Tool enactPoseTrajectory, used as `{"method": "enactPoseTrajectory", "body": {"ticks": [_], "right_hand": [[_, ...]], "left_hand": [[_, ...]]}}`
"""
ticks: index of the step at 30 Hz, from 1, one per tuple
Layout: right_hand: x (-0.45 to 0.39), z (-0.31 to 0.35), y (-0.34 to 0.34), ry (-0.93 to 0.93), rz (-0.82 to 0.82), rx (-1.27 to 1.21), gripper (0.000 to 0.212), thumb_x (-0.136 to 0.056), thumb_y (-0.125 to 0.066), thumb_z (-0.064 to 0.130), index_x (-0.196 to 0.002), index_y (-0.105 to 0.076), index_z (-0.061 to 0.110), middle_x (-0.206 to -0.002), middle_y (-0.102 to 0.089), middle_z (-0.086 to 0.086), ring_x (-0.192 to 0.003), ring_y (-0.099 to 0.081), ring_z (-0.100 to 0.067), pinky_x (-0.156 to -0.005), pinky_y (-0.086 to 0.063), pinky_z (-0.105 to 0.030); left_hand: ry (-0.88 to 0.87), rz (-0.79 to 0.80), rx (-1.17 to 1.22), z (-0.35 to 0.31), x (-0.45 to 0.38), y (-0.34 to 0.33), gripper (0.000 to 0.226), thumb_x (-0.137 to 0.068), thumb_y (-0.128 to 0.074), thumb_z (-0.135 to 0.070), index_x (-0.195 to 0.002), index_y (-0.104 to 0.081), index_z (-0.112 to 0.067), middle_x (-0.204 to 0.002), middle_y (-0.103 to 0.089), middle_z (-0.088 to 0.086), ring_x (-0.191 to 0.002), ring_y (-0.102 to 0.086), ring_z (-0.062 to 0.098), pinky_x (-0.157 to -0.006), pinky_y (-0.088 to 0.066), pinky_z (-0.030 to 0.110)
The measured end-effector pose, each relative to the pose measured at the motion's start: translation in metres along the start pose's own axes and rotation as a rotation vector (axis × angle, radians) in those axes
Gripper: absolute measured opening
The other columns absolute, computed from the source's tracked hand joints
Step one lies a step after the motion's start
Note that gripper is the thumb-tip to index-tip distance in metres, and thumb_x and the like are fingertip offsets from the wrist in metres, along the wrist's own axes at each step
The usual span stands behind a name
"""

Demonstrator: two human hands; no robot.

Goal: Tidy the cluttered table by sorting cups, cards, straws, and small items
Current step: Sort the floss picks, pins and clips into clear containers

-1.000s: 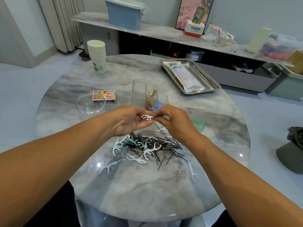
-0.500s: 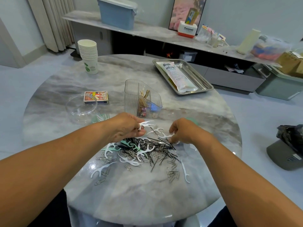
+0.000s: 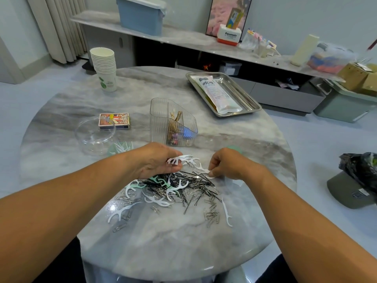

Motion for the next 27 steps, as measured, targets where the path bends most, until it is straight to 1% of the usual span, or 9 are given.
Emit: {"method": "enactPoseTrajectory", "body": {"ticks": [2,6,10,13,16,18,21,24,27], "right_hand": [[0.001,0.002,-0.003,0.021,0.02,-0.015,0.013,-0.08,-0.087,0.018,-0.084,-0.075,0.014,-0.084,-0.077,-0.003,-0.067,-0.065,-0.009,-0.059,-0.05,-0.019],[0.003,0.012,0.002,0.087,0.015,-0.063,0.01,-0.085,-0.082,0.015,-0.086,-0.072,0.013,-0.072,-0.068,0.005,-0.064,-0.058,-0.008,-0.063,-0.048,-0.023],[0.004,0.017,0.012,0.132,-0.036,-0.355,0.011,-0.084,-0.081,0.006,-0.092,-0.073,0.008,-0.079,-0.072,0.0,-0.073,-0.064,-0.011,-0.081,-0.055,-0.031],[0.008,0.024,0.02,0.174,-0.037,-0.595,0.018,-0.085,-0.077,0.0,-0.102,-0.074,0.002,-0.09,-0.076,-0.008,-0.082,-0.07,-0.012,-0.088,-0.057,-0.024],[0.013,0.035,0.023,0.22,-0.004,-0.64,0.021,-0.087,-0.076,0.003,-0.108,-0.076,0.005,-0.094,-0.077,-0.004,-0.083,-0.069,-0.006,-0.083,-0.055,-0.016],[0.014,0.039,0.022,0.234,0.009,-0.646,0.021,-0.089,-0.075,0.005,-0.11,-0.076,0.005,-0.09,-0.076,0.0,-0.08,-0.067,-0.003,-0.076,-0.051,-0.012],[0.015,0.041,0.023,0.24,0.021,-0.608,0.019,-0.09,-0.074,0.005,-0.109,-0.076,0.005,-0.083,-0.073,0.004,-0.07,-0.063,0.001,-0.065,-0.046,-0.009],[0.018,0.041,0.025,0.245,0.041,-0.584,0.016,-0.091,-0.073,0.006,-0.106,-0.076,0.004,-0.078,-0.071,0.001,-0.067,-0.059,-0.004,-0.06,-0.045,-0.013],[0.02,0.045,0.03,0.267,-0.052,-0.656,0.013,-0.09,-0.075,0.008,-0.102,-0.075,0.004,-0.077,-0.07,-0.002,-0.067,-0.058,-0.008,-0.063,-0.048,-0.017]], "left_hand": [[-0.005,-0.012,0.037,-0.001,0.002,-0.001,0.025,-0.099,-0.06,-0.013,-0.114,-0.064,0.008,-0.129,-0.054,0.024,-0.103,-0.07,0.032,-0.071,-0.063,0.031],[-0.019,-0.04,0.073,-0.005,0.005,0.001,0.048,-0.102,-0.052,-0.038,-0.113,-0.064,0.008,-0.135,-0.049,0.024,-0.104,-0.068,0.034,-0.067,-0.063,0.03],[-0.038,-0.095,0.074,-0.007,0.005,0.003,0.056,-0.103,-0.048,-0.044,-0.114,-0.064,0.008,-0.136,-0.049,0.024,-0.102,-0.068,0.034,-0.063,-0.062,0.03],[-0.016,-0.089,0.074,-0.007,0.004,0.002,0.059,-0.103,-0.046,-0.047,-0.117,-0.06,0.009,-0.125,-0.057,0.028,-0.099,-0.068,0.035,-0.063,-0.062,0.032],[0.013,-0.041,0.062,-0.005,0.002,0.0,0.063,-0.103,-0.044,-0.049,-0.116,-0.061,0.01,-0.117,-0.064,0.028,-0.097,-0.068,0.034,-0.07,-0.063,0.035],[0.014,-0.024,0.051,-0.004,0.003,-0.001,0.052,-0.104,-0.048,-0.041,-0.114,-0.062,0.008,-0.117,-0.065,0.026,-0.096,-0.069,0.032,-0.071,-0.063,0.034],[0.013,0.007,0.043,-0.003,0.004,-0.002,0.02,-0.102,-0.054,-0.009,-0.116,-0.061,0.003,-0.122,-0.064,0.025,-0.093,-0.071,0.028,-0.065,-0.063,0.029],[0.0,-0.004,0.036,-0.002,0.002,0.001,0.024,-0.097,-0.054,0.007,-0.12,-0.061,0.005,-0.122,-0.065,0.027,-0.098,-0.072,0.029,-0.067,-0.062,0.027],[0.005,-0.005,0.038,-0.002,0.004,0.002,0.024,-0.098,-0.053,0.007,-0.12,-0.061,0.005,-0.124,-0.063,0.027,-0.102,-0.071,0.03,-0.065,-0.062,0.027]]}}
Point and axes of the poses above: each hand's wrist, its own x-axis away from the middle knuckle, its own y-axis out of the back of the hand, z = x × y, the point moved 4 cm from there along -x, towards the middle knuckle
